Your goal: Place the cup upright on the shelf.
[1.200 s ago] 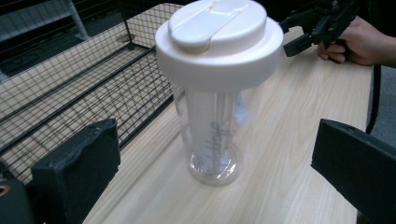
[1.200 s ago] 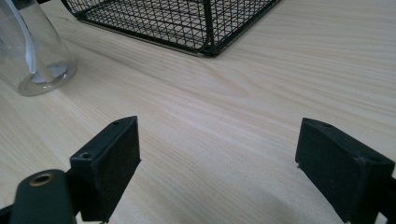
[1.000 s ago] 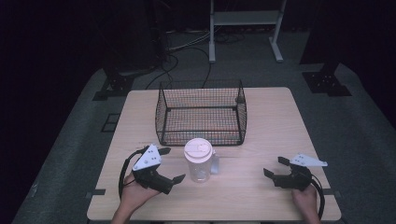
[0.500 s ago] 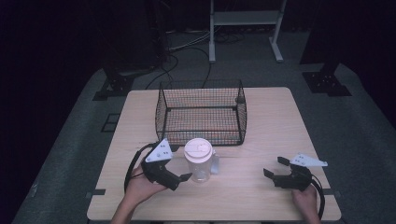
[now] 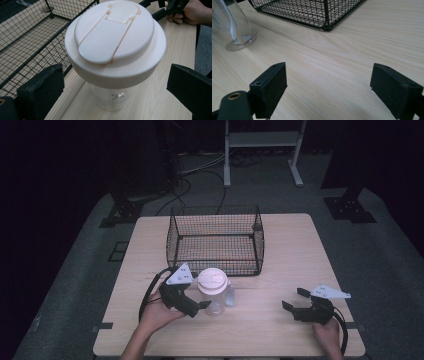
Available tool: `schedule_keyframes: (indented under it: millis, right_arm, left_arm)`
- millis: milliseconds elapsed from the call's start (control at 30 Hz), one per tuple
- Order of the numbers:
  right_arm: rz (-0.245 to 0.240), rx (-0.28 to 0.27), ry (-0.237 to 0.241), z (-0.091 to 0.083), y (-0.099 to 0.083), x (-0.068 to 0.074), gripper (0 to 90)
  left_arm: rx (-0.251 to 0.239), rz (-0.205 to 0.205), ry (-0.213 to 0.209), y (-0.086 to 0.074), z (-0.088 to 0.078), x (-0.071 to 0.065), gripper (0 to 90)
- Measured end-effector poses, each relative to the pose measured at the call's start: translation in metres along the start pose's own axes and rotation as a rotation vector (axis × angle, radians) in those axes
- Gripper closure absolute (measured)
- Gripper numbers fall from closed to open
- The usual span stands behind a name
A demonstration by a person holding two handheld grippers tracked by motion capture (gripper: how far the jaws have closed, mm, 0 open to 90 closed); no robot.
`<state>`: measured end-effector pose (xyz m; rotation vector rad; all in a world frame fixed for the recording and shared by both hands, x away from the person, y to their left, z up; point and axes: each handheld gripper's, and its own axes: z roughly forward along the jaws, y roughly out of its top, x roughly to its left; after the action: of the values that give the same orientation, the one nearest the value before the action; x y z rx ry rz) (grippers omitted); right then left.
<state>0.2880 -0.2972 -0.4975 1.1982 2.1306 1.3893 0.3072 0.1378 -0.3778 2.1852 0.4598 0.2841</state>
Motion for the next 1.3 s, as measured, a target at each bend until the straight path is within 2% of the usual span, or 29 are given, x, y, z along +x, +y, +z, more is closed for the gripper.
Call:
schedule_keyframes:
  millis: [167,267,467,833,1300]
  right_arm:
    - [0.0,-0.001,0.001,0.0,0.0,0.0,12.9]
    - [-0.001,0.002,0.002,0.0,0.0,0.0,12.9]
    - [0.0,0.003,0.005,0.0,0.0,0.0,12.9]
    - [-0.004,0.003,0.012,0.0,0.0,0.0,12.9]
    - [-0.008,0.002,0.013,0.0,0.0,0.0,12.9]
  left_arm:
    - [0.016,-0.004,-0.01,0.004,0.007,0.001,0.3]
    - [0.005,0.002,-0.01,0.007,0.01,0.001,0.3]
    - [0.015,0.007,-0.022,0.013,0.016,0.002,0.3]
    - [0.07,-0.019,-0.061,0.019,0.031,0.008,0.4]
    - [0.1,0.001,-0.057,0.023,0.032,0.008,4.4]
